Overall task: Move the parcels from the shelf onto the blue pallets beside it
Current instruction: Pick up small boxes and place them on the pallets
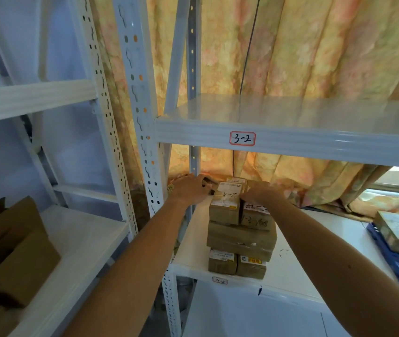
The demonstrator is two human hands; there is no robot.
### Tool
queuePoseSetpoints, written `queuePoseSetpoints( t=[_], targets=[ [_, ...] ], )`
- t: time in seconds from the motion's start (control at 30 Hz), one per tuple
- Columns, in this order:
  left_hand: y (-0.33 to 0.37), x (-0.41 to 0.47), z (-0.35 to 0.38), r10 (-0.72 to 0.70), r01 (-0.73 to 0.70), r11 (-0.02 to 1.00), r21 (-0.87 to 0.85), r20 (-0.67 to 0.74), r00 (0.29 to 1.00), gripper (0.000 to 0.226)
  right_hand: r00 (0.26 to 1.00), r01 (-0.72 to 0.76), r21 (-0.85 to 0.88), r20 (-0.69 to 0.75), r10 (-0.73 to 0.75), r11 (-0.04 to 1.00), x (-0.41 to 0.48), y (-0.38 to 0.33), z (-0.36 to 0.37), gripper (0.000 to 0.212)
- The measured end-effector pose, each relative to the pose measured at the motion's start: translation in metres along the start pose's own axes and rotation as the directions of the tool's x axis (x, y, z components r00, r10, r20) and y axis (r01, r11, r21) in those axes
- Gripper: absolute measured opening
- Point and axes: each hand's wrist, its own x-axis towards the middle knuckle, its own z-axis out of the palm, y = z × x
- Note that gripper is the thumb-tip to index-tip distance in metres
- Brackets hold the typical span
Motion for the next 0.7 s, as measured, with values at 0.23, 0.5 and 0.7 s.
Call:
queuePoseSetpoints(
  t=[0.23,0.5,0.7],
  targets=[
    [0.007,-0.008,-0.007,-0.006,0.007,0.996,-0.092,0.011,1.000,0.055,1.000,-0.016,0.114,0.017,0.014,0.993,0.007,0.013,0.008,0.074],
    [0.016,-0.007,-0.011,-0.044,0.049,0.992,-0.121,0.044,0.998,0.060,0.996,-0.065,0.235,-0.042,0.077,0.970,0.006,0.024,0.015,0.081],
    [0.029,-0.008,-0.016,-0.030,0.037,0.992,-0.121,0.064,0.997,0.066,0.979,-0.117,0.252,-0.135,0.154,0.961,-0.015,0.045,-0.012,0.083]
  ],
)
